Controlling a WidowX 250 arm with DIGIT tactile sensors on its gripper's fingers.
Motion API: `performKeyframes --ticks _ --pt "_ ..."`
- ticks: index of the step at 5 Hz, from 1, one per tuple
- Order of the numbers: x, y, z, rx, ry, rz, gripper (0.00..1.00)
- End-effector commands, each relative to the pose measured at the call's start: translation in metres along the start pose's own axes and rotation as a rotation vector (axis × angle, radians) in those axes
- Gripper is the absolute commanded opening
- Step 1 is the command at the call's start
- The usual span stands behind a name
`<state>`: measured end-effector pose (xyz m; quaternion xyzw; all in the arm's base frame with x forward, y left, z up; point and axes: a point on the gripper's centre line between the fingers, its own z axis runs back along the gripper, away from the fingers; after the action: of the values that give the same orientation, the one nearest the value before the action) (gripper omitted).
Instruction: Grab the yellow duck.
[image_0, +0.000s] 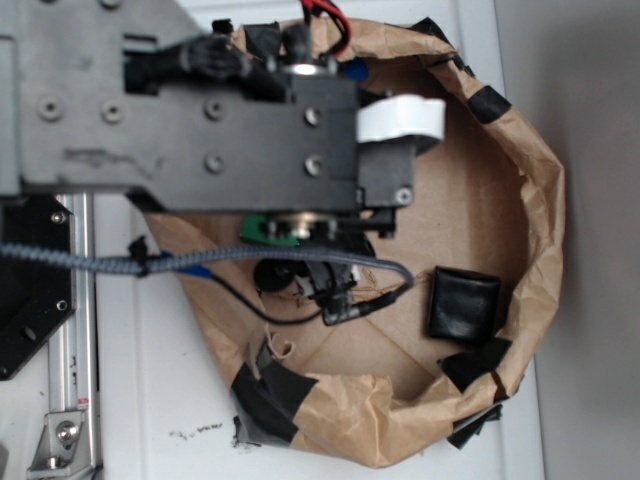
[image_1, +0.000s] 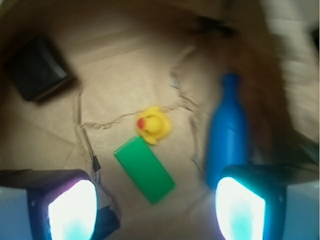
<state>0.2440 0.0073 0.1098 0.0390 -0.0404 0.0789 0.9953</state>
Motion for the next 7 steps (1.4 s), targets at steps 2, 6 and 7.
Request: performKeyframes --ticks 2,6,7 --pt "0.009 0.006 0.006 -0.007 -0.042 0.009 1.00" --pt "0.029 0.019 -0.037 0.044 -0.064 0.270 1.00" --pt "0.019 0.032 -0.039 0.042 -0.056 0.301 1.00"
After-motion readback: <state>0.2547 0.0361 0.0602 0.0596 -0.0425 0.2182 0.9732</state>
